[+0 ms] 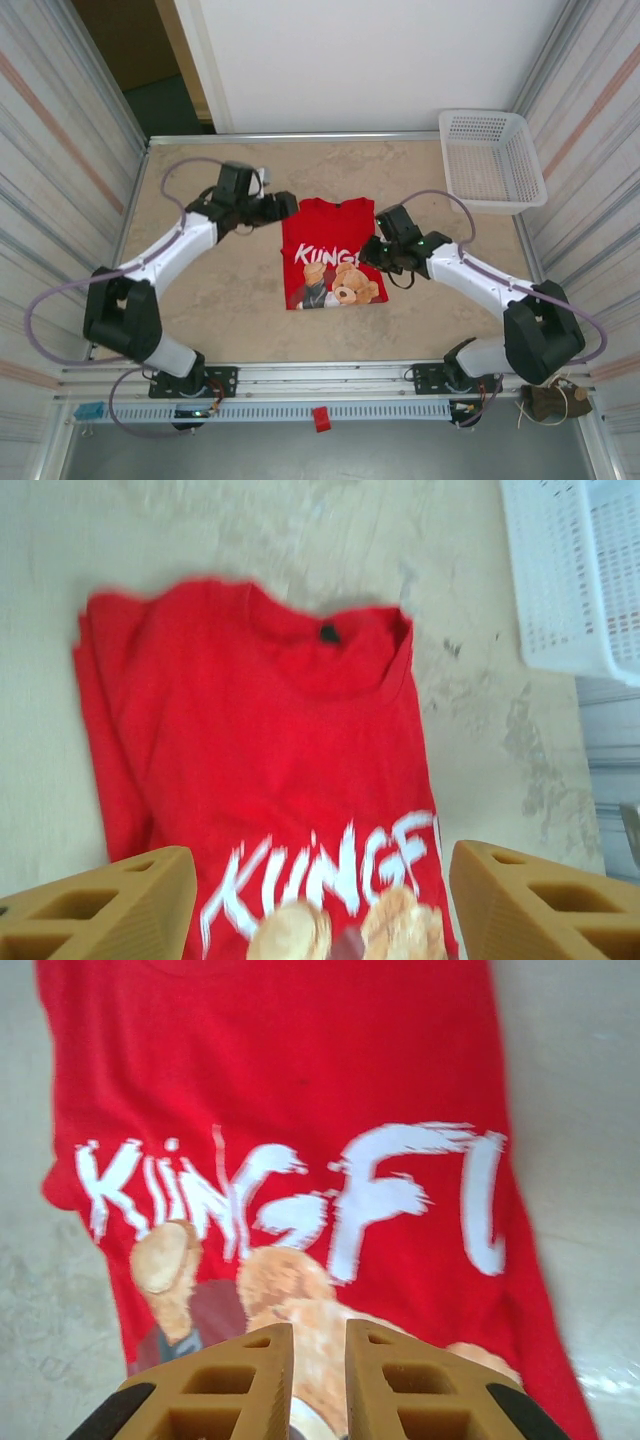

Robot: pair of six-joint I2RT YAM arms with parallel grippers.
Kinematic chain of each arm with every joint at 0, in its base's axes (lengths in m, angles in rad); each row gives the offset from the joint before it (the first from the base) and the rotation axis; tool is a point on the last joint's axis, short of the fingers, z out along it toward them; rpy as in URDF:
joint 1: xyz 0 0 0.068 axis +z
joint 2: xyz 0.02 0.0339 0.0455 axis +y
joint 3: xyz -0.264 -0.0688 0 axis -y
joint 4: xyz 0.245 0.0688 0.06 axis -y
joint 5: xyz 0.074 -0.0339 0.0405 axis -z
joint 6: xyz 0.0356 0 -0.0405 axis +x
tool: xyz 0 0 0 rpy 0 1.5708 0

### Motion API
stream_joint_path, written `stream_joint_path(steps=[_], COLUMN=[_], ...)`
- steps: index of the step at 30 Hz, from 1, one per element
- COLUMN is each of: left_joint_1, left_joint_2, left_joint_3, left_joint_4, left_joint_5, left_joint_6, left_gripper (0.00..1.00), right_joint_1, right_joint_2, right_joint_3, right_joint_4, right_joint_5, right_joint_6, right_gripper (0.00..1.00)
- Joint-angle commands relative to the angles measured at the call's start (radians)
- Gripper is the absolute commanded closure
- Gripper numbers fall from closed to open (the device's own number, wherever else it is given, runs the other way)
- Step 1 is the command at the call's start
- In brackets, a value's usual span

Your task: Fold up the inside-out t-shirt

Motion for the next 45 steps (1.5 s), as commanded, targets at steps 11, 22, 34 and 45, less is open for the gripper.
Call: stream_joint_path(steps=[11, 22, 34, 45], left_joint_1=[0.028, 0.038, 0.093, 0.098], left_joint_2=[0.388, 0.479, 0.454, 0.488], left_joint_3=[0.192, 0.24, 0.277, 0.267], left_joint_4=[-0.128, -0.105, -0.084, -0.078], left_joint_5=[-0.014, -0.022, -0.016, -0.011], left_joint_6=[0.129, 0.134, 0.153, 0.142], left_gripper=[0.46, 0.76, 1.0, 0.6], right_joint_1=[0.042, 0.046, 0.048, 0.051], right_joint_2=[0.117, 0.16, 0.205, 0.198], right_joint_3=[-0.092, -0.113, -0.132, -0.134], right_joint_4=[0.046, 0.055, 0.048, 0.038], right_joint_5=[0.008, 0.02, 0.051, 0.062], right_joint_6=[0.019, 0.021, 0.046, 0.05], right_gripper=[0.82, 0.83, 0.83, 0.84])
